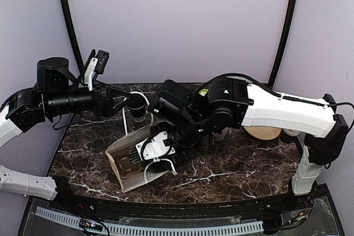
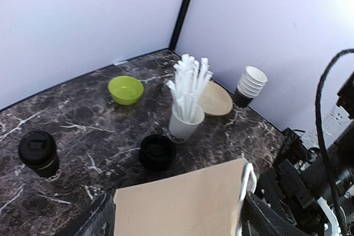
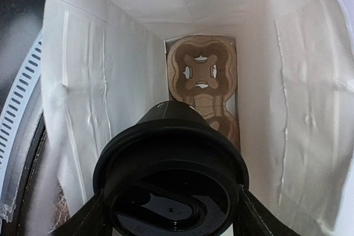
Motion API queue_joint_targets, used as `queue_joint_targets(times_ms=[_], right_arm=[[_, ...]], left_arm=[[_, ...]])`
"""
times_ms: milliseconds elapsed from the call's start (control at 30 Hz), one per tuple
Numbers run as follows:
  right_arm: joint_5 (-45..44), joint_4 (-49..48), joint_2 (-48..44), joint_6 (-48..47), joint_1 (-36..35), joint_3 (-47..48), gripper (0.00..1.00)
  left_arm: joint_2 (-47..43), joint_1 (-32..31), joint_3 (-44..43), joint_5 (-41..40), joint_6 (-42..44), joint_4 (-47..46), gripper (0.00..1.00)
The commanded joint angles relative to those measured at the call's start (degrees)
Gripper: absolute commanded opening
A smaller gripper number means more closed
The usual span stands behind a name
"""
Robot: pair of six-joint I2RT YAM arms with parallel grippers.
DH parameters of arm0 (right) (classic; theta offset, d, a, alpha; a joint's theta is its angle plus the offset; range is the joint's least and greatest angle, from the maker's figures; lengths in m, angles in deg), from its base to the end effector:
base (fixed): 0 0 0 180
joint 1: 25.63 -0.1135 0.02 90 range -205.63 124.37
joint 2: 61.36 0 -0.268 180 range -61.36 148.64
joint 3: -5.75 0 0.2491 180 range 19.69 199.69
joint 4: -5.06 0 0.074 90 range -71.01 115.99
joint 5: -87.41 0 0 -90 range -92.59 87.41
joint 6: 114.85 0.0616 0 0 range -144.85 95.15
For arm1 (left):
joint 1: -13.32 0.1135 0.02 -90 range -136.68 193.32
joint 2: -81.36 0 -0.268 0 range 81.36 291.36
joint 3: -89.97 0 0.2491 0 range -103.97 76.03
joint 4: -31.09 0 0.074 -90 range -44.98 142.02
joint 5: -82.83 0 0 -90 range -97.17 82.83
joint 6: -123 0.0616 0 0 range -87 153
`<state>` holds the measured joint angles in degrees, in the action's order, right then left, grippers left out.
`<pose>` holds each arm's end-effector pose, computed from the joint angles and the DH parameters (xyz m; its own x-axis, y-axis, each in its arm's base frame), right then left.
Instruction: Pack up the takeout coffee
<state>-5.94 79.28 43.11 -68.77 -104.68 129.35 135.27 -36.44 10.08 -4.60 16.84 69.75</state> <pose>0.0795 0.3919 0.3435 0.5633 -0.7342 -0.3790 -0.8095 -0.3982 -0.4315 0.1389 -0.1684 0.4094 -0.3563 -0.0094 -0.9343 0.7201 0.6344 -0.2810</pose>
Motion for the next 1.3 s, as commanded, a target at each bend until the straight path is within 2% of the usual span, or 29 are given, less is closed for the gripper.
queue_joint_targets(times_ms=[0, 167, 567, 733, 1000, 1167, 1267], right_arm=[[-3.7, -2.8, -1.7, -0.2, -1.9, -3.1, 0.53], [-7.5, -6.6, -2.7, 0.6, -2.1, -6.5, 0.53], [-10.4, -13.1, -4.8, 2.1, -2.2, -12.1, 0.51], [-13.5, -14.5, -4.2, 0.9, -2.2, -13.2, 0.51], [-17.4, -17.2, -2.4, -1.3, -2.2, -15.1, 0.5], [-17.7, -17.6, -0.5, -2.7, -2.1, -14.0, 0.5], [-17.1, -15.8, 0.8, -2.9, -2.1, -11.7, 0.5]], left_arm=[[-1.5, 0.3, -0.7, -13.7, 2.1, 2.4, 0.81], [0.6, 1.1, 1.3, -16.3, 2.0, 2.2, 0.82], [7.5, 10.4, 4.8, -12.1, -0.3, 6.1, 0.82], [8.3, 13.0, 8.1, -7.8, -0.8, 4.8, 0.82], [12.1, 16.9, 13.3, 2.4, -0.2, -2.4, 0.8], [16.0, 18.4, 12.8, 7.0, 0.7, -3.2, 0.79], [15.9, 18.7, 10.4, 5.9, 1.3, -2.0, 0.77]])
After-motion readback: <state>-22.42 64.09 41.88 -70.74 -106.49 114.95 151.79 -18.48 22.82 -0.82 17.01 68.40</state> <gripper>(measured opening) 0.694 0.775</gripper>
